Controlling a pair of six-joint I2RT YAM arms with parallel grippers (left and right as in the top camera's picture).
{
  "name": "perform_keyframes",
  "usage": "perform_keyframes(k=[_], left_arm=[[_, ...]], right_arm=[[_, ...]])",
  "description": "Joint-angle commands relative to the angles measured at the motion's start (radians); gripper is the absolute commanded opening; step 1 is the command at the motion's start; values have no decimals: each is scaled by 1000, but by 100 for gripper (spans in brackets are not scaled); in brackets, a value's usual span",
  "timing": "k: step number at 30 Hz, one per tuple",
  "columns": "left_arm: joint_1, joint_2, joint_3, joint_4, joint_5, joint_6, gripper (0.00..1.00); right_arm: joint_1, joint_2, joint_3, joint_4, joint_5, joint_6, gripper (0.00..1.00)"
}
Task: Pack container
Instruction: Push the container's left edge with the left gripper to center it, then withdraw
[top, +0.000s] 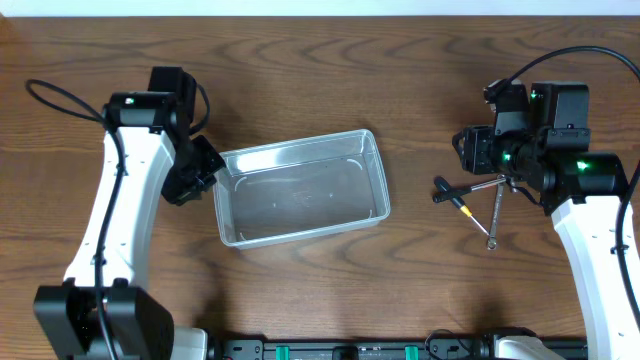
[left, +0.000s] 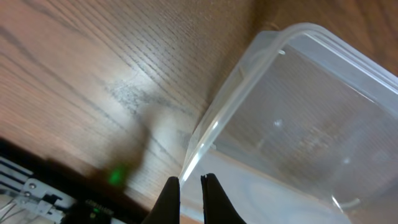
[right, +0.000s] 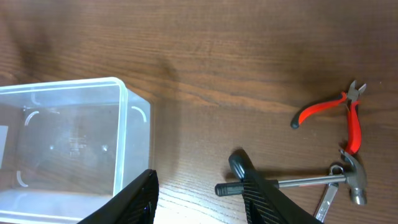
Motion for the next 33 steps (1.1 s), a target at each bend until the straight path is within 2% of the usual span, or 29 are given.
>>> perform_keyframes(k=[1, 11, 15, 20, 23, 29, 33], left_arm=[[7, 46, -26, 19, -3, -29, 6], [50, 209, -27, 71, 5, -23, 6], [32, 251, -27, 167, 121, 80, 6], [26, 254, -21, 317, 198, 112, 6], [26, 254, -12, 352, 202, 120, 6], [29, 253, 11, 372, 202, 259, 6], [31, 209, 32, 304, 90, 294, 6]], right_arm=[[8, -4, 18, -12, 4, -27, 47], [8, -4, 18, -43, 18, -39, 47], [8, -4, 18, -42, 26, -39, 47], [8, -4, 18, -41, 26, -39, 47], [8, -4, 18, -42, 26, -42, 47], [8, -4, 18, -42, 26, -42, 47], [8, -4, 18, -45, 26, -44, 47]])
